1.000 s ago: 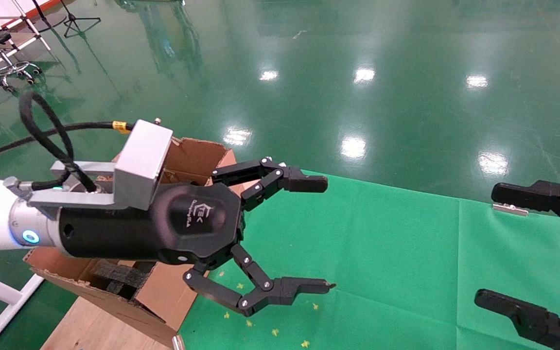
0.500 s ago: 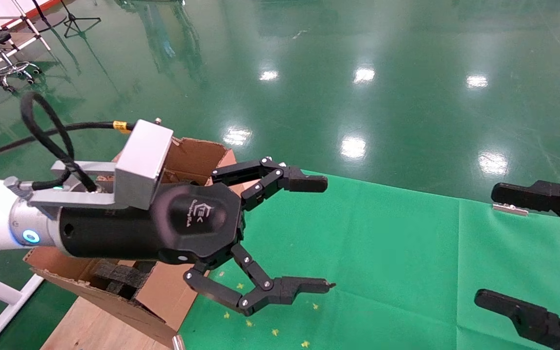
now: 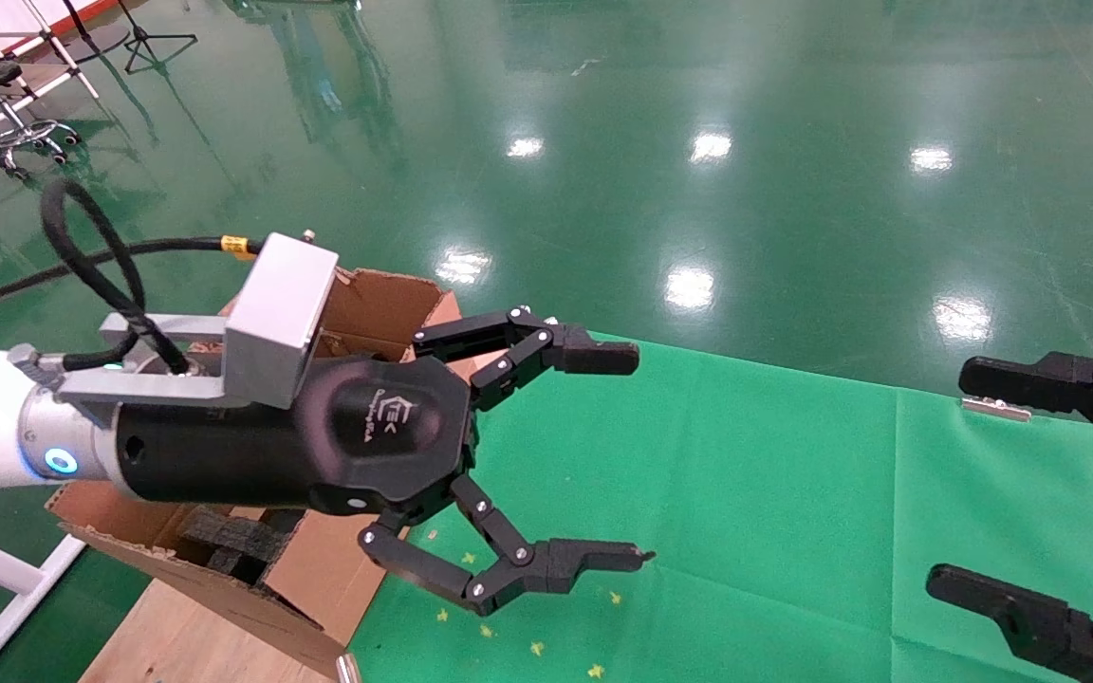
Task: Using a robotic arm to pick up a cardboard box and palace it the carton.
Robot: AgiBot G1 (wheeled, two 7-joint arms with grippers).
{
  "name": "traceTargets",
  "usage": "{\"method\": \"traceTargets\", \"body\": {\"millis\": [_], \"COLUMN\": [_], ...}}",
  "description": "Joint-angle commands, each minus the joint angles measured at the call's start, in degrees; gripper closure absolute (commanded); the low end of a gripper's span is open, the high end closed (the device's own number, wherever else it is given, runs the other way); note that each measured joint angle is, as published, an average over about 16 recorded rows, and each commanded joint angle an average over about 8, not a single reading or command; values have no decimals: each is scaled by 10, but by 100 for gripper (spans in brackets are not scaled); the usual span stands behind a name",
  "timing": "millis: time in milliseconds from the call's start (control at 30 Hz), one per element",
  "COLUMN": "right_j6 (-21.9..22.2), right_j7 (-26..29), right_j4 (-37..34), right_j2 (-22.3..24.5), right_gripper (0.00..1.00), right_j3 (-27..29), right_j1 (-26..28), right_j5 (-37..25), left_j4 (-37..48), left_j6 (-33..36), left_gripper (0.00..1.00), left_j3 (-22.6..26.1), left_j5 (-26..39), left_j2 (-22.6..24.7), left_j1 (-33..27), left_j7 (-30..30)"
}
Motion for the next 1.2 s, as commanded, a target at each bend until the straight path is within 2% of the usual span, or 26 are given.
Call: {"method": "traceTargets", "body": {"millis": [33, 1200], "right_j6": [0, 0], "right_j7": [0, 0], "right_j4": [0, 0], "right_j2": [0, 0], "right_gripper": [0, 0], "right_j3": [0, 0], "right_j1": [0, 0], "right_j5": [0, 0], "left_j4": [0, 0], "left_j6": [0, 0], "left_gripper": [0, 0], "left_j3": [0, 0], "left_j5": [0, 0], "left_j2": [0, 0], "left_j1": [0, 0], "left_j7": [0, 0]}}
